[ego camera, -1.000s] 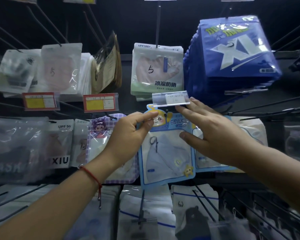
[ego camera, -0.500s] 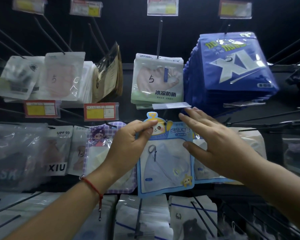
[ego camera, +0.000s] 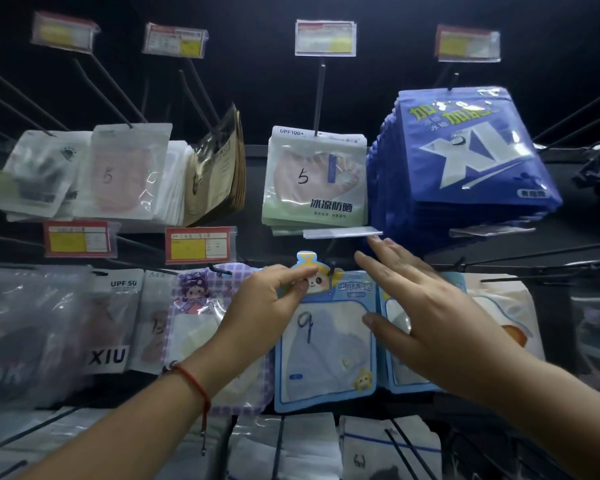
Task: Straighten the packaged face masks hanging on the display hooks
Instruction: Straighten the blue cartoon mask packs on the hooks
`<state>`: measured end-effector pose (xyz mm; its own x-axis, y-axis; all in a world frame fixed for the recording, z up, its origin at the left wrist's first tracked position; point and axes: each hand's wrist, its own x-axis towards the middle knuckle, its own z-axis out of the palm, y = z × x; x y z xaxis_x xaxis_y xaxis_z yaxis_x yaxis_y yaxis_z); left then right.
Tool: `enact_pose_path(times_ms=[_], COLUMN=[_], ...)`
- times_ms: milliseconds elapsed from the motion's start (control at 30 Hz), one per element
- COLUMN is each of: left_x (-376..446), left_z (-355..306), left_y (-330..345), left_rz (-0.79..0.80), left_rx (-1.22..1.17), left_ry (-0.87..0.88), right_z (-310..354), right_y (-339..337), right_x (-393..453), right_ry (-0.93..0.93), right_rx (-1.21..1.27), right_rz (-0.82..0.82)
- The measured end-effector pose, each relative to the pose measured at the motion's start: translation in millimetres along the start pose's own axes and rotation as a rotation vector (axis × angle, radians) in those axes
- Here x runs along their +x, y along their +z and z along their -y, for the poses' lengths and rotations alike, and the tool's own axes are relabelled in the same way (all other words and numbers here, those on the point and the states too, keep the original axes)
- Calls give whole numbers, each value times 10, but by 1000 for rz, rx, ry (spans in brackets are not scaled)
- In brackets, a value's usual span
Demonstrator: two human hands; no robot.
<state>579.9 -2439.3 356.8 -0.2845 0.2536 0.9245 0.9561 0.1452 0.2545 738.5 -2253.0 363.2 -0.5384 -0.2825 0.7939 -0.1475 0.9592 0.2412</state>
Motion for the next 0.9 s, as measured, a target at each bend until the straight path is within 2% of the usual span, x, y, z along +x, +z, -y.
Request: enact_pose_path(times_ms=[267,567,733,900], left_x=[83,-169,-610,-929], left_z=[100,108,-32,-198], left_y=[28,55,287,669], left_rz=[91,7,97,210], left_rx=[355,701,635,507], left_ry=[15,161,137,100], right_z=[13,-44,-161,-423], right_y=[-27,-36,88,322], right_x=[-7,-101,-330,-619], right_ry=[7,47,183,324], right_rx=[-20,11,63,141], right_rz=[5,119,296,328])
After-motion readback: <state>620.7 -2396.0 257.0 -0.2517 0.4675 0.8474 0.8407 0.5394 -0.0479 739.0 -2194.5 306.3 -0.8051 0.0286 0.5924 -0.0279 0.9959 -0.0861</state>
